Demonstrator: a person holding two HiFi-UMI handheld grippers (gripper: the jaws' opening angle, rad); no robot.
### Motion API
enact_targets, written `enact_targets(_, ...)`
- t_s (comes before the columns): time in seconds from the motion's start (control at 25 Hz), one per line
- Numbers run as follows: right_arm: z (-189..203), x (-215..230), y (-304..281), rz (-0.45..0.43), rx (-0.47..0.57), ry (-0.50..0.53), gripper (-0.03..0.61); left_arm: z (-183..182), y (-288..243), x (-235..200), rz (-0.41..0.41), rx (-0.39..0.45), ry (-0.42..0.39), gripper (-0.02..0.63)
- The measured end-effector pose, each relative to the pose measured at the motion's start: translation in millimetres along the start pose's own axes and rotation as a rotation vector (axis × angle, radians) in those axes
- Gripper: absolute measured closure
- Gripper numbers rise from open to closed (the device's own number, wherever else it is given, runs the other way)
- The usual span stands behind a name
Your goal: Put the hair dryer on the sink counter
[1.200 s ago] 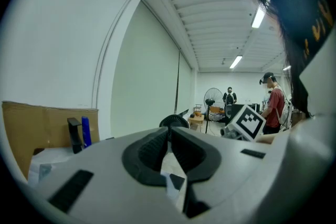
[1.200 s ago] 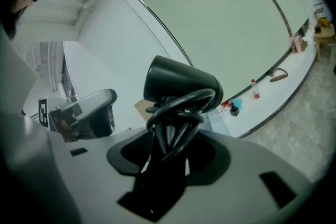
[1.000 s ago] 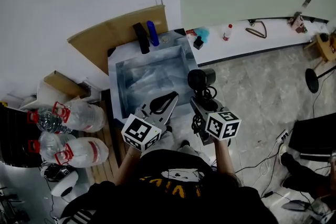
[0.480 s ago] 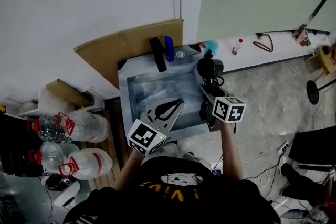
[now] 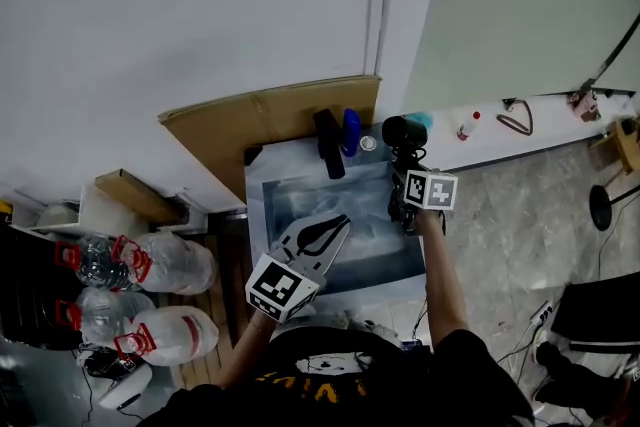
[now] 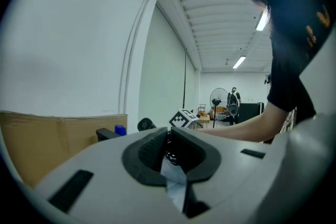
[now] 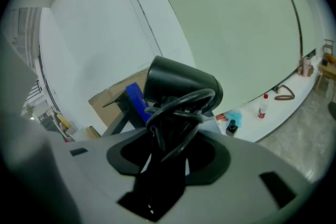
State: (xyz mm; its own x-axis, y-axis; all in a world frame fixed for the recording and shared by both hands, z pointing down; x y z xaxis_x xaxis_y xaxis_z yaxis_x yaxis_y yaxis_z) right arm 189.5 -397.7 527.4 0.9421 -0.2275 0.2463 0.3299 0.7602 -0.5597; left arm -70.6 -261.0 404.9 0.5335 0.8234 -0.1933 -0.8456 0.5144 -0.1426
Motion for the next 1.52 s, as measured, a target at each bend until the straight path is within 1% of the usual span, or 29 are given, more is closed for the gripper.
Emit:
enact_targets(0.16,-3.7,13.2,-45.2,0.049,-0.078,-0.011,0.402,5.8,11.2,-18.4,-0.041,-0.015,0.015,0.589)
enact_targets(0.28,-2.5,19.7,-72.9,0.103,-0.134,0.004,0.401,9.4,21.5,-30.5,-0.07,-0.03,0.032,0.589)
enact_targets(0.4,0.2,23.3,-94.5,0.139,-0.177,0.019,0.4,13.4,32.4,-41.8,-0.112,-0.042,0.047,0.589)
enact_targets(0.64,-2.2,28.6,-119.9,0.214,-0.195,0.059,0.4,22.2,53.2,-57.2,-0.187,-0.06,0.071,0.589)
enact_targets(0.84,7.0,32.1,-129.0,0.259,-0.231,0.104,0.388,27.4,62.6,-65.1,-0.218,-0.067,0.086,0.59)
enact_targets(1.08,6.5,29.1,-130.3,0.268,-0.215,0.111,0.38,28.7,61.7,-63.6,-0.214,-0.064,0.09,0.589)
enact_targets(1.12,6.7,29.1,-130.2,0.261,-0.209,0.101,0.375,29.0,61.2,-62.5,-0.21,-0.065,0.09,0.59)
enact_targets(1.2,6.3,29.2,-129.7,0.242,-0.194,0.066,0.341,29.3,60.6,-60.8,-0.202,-0.066,0.087,0.589)
enact_targets(1.52,5.8,29.2,-122.9,0.225,-0.182,0.029,0.31,28.5,63.3,-59.8,-0.208,-0.057,0.089,0.589)
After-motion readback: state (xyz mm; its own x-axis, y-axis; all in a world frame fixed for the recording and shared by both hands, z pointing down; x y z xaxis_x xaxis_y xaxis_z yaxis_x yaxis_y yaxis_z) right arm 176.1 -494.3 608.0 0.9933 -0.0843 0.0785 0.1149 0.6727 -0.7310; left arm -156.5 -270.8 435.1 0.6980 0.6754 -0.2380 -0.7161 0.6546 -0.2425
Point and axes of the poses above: the fingertips, and each gripper's own axes: y backward along the fingers, x to its right, z out of its underside, the point moved 9 cm from there along y, backward along the fingers, and after that the axes turned 8 degrees about y, right-handed, at the moved point
